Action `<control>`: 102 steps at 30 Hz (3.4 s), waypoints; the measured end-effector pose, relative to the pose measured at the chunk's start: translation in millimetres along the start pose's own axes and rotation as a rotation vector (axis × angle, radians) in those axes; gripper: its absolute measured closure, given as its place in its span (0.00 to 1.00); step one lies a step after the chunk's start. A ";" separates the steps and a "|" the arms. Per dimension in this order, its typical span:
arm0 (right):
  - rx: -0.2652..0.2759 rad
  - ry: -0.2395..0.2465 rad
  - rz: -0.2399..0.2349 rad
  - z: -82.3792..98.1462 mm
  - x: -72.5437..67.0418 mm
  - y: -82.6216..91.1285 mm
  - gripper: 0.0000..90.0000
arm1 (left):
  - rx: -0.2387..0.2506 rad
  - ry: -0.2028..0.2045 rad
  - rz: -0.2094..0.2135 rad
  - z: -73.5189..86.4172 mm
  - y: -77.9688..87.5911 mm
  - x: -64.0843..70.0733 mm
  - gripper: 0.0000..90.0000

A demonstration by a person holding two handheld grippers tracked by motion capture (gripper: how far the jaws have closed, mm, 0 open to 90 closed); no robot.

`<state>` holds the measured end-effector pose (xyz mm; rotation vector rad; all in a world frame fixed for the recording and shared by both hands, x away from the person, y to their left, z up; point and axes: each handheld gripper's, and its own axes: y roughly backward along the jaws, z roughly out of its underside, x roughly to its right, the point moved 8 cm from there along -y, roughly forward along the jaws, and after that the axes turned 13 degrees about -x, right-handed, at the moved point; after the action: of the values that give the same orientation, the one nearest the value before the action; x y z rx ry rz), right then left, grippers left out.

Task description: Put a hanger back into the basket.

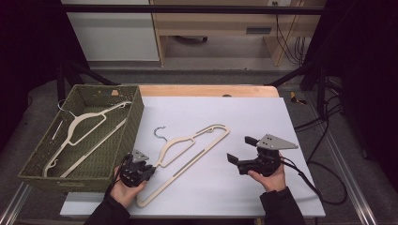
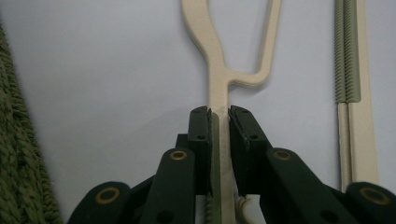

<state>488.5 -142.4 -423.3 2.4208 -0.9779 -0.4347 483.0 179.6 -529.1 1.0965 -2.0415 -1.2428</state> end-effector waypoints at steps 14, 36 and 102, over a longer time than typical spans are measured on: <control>-0.002 0.003 -0.008 0.2 -0.3 0.2 0.08 | 0.014 0.010 0.013 -1.0 4.7 2.0 0.88; -0.036 0.011 -0.084 -15.2 -25.6 -42.3 0.13 | 0.152 -0.070 -0.087 -13.3 41.0 12.2 0.88; -0.299 -0.031 -0.102 -65.7 -68.1 -210.9 0.99 | 0.215 -0.178 -0.116 -12.0 61.1 45.2 0.88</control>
<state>588.9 58.7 -477.3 2.2040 -0.7444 -0.6096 444.4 151.7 -468.7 1.2569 -2.3177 -1.2375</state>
